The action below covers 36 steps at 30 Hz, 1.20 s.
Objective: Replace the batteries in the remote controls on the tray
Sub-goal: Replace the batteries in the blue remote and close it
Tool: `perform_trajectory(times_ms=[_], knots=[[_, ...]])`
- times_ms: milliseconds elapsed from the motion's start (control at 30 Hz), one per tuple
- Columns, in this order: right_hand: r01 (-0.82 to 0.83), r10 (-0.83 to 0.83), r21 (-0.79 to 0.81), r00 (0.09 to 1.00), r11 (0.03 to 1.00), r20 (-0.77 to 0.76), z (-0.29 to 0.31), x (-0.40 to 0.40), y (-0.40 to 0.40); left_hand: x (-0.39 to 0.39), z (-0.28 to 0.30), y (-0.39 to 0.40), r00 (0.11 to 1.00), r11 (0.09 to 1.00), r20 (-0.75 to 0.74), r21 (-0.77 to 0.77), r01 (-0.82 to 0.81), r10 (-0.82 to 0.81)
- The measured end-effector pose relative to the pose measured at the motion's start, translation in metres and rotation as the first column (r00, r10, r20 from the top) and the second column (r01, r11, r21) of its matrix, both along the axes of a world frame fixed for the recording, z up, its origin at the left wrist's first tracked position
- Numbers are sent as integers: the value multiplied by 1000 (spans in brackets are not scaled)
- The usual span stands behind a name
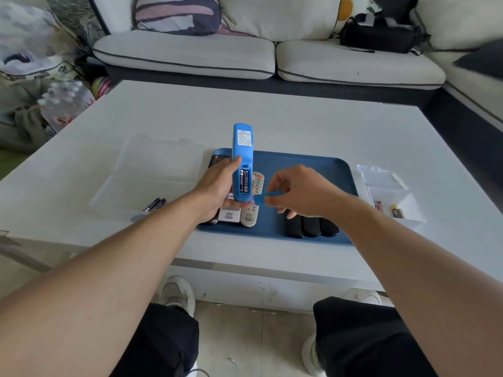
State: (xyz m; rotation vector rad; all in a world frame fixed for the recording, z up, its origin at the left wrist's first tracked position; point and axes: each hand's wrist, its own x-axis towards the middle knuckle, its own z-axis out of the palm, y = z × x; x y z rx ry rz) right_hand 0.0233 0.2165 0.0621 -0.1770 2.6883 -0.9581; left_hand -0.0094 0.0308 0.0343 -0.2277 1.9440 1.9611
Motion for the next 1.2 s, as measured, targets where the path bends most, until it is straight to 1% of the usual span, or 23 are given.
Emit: perform_trajectory(times_ms=[67, 133, 233, 300, 433, 533, 633, 700, 867, 967, 1067, 1200], knots=[[5, -8, -49, 998, 999, -58, 0, 1, -2, 1, -1, 1, 999, 999, -12, -27, 40, -40], [7, -15, -67, 993, 998, -114, -1, 2, -2, 4, -1, 2, 995, 994, -17, -33, 101, -102], [39, -52, -82, 986, 996, -158, -4, 0, -2, 10, 3, 5, 977, 977, -17, -15, 214, -214], [60, -79, -111, 981, 992, -178, -4, -2, -3, 13, 5, 8, 969, 969, -6, 8, 248, -248], [87, -145, -253, 965, 964, -218, -1, -3, -3, 15, 9, 12, 971, 969, 67, 105, 222, -230], [65, -127, -280, 969, 958, -212, 4, -1, -1, 15, 10, 12, 975, 967, 91, 174, 186, -204], [-3, -48, -249, 979, 968, -200, 1, 0, 0, 14, 11, 11, 974, 959, 90, 217, 183, -206], [-13, -31, -228, 981, 974, -190, -1, 0, 0, 15, 11, 11, 970, 955, 94, 222, 197, -222], [13, -39, -136, 981, 991, -192, 3, -2, 3, 15, 13, 11, 969, 955, 106, 224, 194, -221], [15, -48, -142, 972, 990, -228, 2, -1, 4, 15, 11, 12, 969, 954, 109, 228, 193, -222], [62, -100, -141, 953, 988, -284, 1, -1, 3, 16, 11, 12, 967, 950, 105, 238, 201, -232], [112, -145, -126, 943, 986, -300, 3, -2, 2, 18, 14, 13, 970, 955, 47, 196, 225, -238]])
